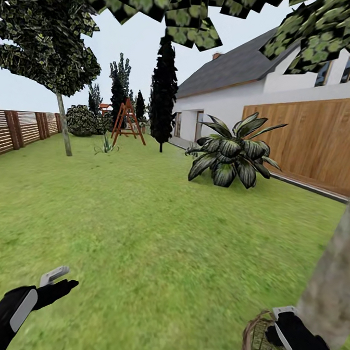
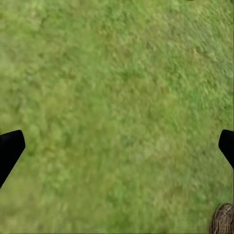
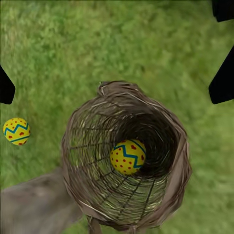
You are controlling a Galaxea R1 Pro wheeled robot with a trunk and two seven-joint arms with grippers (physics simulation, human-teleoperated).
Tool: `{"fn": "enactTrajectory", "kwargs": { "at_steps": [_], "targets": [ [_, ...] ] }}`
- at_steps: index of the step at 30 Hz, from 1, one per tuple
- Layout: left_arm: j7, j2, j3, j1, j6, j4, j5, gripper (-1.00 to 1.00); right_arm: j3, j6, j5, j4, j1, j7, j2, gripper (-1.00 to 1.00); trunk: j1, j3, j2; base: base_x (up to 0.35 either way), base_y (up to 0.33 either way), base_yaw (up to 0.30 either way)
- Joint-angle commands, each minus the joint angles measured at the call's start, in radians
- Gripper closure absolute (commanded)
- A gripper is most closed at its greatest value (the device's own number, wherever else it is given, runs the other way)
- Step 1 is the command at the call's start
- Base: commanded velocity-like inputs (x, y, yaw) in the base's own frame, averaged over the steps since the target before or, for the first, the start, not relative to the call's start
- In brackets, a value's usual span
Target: Take the three Easter eggs out of the wicker basket on the lawn in the garden, then place them on the lawn next to a single tree (choose any tree) so that all three eggs are next to the same tree and none are left in the basket.
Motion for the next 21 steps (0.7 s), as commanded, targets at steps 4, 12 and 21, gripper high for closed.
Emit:
{"fn": "enactTrajectory", "kwargs": {
  "at_steps": [4, 12, 21],
  "targets": [
    [-0.004, -0.003, 0.005, -0.001, 0.005, -0.002, 0.001, -1.00, 0.002, 0.004, 0.008, -0.002, -0.001, 0.000, 0.000, -1.00, 0.001, -0.002, -0.001, 0.302, 0.133, 0.000],
    [-0.004, -0.017, 0.002, -0.001, -0.009, -0.002, -0.003, -1.00, 0.001, 0.002, 0.007, -0.002, -0.001, 0.000, -0.002, -1.00, 0.001, -0.002, -0.001, 0.329, -0.100, 0.000],
    [-0.005, -0.028, 0.006, -0.001, -0.009, -0.001, 0.000, -1.00, 0.001, 0.002, 0.006, -0.002, -0.001, 0.000, -0.002, -1.00, 0.001, -0.002, -0.001, 0.145, -0.136, 0.000]
  ]
}}
